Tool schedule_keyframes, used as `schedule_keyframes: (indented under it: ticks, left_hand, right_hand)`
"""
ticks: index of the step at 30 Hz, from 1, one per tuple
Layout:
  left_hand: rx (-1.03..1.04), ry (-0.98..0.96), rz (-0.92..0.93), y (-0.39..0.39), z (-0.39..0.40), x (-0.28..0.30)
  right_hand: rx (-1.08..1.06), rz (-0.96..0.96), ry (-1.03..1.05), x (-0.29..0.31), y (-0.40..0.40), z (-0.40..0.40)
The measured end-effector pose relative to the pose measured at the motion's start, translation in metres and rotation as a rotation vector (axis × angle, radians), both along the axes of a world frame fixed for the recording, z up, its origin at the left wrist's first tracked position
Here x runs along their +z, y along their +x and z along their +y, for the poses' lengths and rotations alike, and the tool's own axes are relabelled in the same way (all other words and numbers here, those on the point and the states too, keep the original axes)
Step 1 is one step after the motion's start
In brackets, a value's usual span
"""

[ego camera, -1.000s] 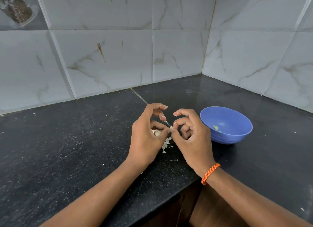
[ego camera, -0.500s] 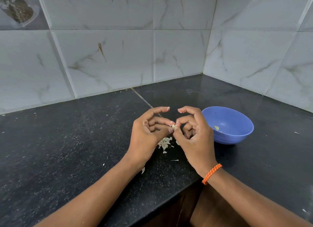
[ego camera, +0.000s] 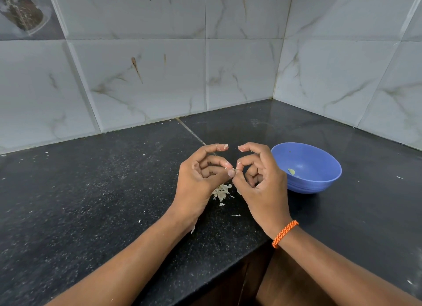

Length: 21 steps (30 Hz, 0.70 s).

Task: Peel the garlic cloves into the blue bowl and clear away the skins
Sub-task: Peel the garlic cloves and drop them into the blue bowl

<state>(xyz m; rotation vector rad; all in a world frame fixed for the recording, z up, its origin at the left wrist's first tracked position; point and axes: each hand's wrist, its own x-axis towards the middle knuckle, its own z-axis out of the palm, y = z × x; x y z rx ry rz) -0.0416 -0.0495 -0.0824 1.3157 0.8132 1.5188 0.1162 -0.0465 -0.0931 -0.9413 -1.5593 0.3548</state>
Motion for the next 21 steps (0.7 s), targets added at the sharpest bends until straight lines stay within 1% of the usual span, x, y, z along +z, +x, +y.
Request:
schedule_keyframes:
  ticks: [5, 12, 17, 21]
  left_hand:
    - [-0.017, -0.029, -0.035, -0.001, 0.000, 0.001]
    - [-0.053, -0.153, -0.187, -0.004, 0.006, -0.003]
    - [-0.072, -0.182, -0.265, -0.007, 0.009, -0.003]
    - [-0.067, -0.187, -0.284, -0.009, 0.010, -0.004]
  right_hand:
    - [0.013, 0.006, -0.001, 0.000, 0.000, 0.000]
    - [0.094, 0.071, -0.056, 0.000, 0.001, -0.001]
    - [0.117, 0.079, -0.074, 0.000, 0.001, -0.002]
    - [0.127, 0.083, -0.098, -0.001, 0.001, -0.001]
